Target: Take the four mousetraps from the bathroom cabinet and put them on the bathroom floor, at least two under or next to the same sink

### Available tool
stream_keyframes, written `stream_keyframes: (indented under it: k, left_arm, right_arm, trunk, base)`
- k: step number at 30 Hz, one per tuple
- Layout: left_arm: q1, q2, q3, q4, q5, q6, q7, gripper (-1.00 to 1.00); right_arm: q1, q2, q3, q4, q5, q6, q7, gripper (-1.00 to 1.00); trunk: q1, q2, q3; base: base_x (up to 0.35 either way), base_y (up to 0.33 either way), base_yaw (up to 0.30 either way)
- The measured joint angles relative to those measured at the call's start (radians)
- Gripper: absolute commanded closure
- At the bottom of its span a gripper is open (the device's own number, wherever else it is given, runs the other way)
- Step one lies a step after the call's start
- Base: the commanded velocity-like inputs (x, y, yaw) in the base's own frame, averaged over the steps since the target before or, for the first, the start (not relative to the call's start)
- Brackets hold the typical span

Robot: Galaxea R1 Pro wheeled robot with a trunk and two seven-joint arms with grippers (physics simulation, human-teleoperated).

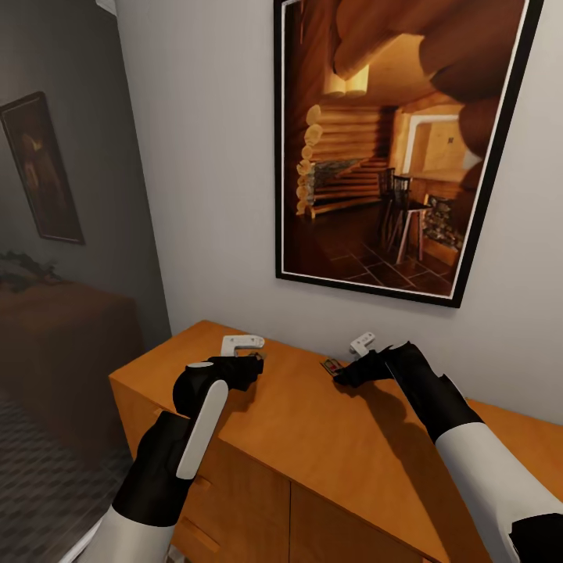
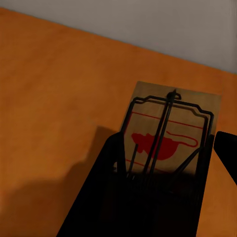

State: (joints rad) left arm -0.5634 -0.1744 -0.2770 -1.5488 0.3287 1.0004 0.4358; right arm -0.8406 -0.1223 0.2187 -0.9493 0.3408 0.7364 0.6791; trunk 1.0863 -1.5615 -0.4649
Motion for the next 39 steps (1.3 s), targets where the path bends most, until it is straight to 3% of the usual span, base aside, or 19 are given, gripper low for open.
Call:
stream_keyframes:
  k: [39]
  left_arm:
    - [0.0, 0.0, 0.0, 0.0, 0.001, 0.0, 0.0, 1.0]
  right_arm:
    - [0.0, 0.0, 0.0, -0.001, 0.0, 0.002, 0.006, 1.0]
  trunk:
    - [0.0, 0.0, 0.0]
  base:
    - [0.0, 0.0, 0.0]
